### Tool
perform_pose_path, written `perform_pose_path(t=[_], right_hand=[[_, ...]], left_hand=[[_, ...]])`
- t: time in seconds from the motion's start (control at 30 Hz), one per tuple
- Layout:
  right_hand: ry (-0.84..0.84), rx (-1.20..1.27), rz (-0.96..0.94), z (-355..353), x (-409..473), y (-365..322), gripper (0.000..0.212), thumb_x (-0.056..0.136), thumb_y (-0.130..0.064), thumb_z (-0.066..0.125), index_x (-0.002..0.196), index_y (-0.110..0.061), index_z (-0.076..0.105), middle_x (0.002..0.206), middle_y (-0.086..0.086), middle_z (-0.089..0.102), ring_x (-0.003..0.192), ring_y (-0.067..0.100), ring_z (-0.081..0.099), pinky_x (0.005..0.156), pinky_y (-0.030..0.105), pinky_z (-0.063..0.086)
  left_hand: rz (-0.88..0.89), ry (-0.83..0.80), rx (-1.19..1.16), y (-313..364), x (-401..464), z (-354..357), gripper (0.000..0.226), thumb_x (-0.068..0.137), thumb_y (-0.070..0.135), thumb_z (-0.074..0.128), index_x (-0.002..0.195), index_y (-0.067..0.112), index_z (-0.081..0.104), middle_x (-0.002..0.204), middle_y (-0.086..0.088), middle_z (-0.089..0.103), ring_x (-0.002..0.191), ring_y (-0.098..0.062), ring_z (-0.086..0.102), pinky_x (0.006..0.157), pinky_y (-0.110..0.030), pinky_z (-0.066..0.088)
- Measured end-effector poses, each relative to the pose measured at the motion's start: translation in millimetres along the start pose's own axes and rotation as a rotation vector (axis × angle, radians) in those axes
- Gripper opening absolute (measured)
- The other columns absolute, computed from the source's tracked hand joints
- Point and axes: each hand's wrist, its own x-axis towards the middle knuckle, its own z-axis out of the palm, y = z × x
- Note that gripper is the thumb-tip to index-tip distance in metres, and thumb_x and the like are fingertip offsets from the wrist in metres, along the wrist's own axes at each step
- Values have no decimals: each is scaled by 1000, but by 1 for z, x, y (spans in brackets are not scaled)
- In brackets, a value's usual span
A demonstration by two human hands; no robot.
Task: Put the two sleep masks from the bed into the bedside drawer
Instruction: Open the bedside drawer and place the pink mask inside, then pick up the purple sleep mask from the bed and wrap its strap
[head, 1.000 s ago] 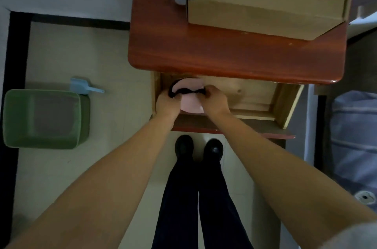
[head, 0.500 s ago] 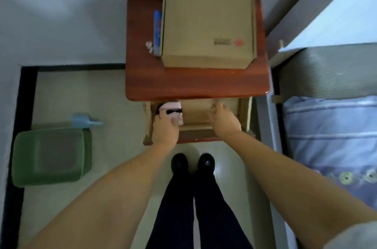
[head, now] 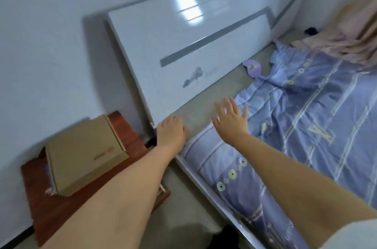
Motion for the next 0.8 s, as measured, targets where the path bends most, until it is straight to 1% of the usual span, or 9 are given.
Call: perform_pose_path(t=[0.17,0.23,0.33,0.43,0.57,0.67,0.8], right_hand=[[-1,-25,174,-34,17,147,50,96,-40,28,142,-24,21,157,8,11,145,25,2,113,61,-1],[-29,-29,242,-37,22,195,50,96,-40,28,143,-23,20,158,8,9,145,25,0,112,61,-3],[-93,-38,333,-30,30,247,51,96,-39,26,144,-26,17,158,6,8,145,25,-1,114,61,-1],[-142,-10,380,-16,52,277,51,97,-40,25,145,-26,15,158,6,9,145,25,-2,114,61,0],[-193,33,402,18,87,300,52,97,-41,22,146,-25,13,158,6,8,146,24,-2,114,61,-1],[-243,60,431,54,120,314,53,97,-41,21,146,-24,12,159,7,7,146,24,-3,112,61,-3],[-315,118,525,117,180,337,50,98,-40,21,145,-25,12,158,8,7,146,25,-3,113,62,-2]], left_hand=[[154,-27,-7,126,72,21,31,92,28,43,114,7,47,119,-19,54,106,-36,51,86,-44,41],[198,-52,-36,172,90,38,33,93,29,42,118,9,47,120,-17,54,108,-36,50,87,-44,41],[271,-117,-40,222,111,67,38,93,31,42,126,12,44,125,-14,53,111,-34,50,93,-44,39],[289,-185,-38,246,142,91,37,94,31,40,126,13,43,129,-12,50,115,-34,48,96,-45,38],[249,-275,-50,258,206,122,41,94,29,40,132,12,40,134,-14,47,119,-33,46,95,-44,40],[237,-323,-59,264,260,154,42,93,28,43,131,9,41,134,-18,48,119,-35,47,96,-45,40],[203,-435,-169,267,341,210,43,93,23,44,133,6,40,136,-22,45,122,-38,44,99,-48,41]])
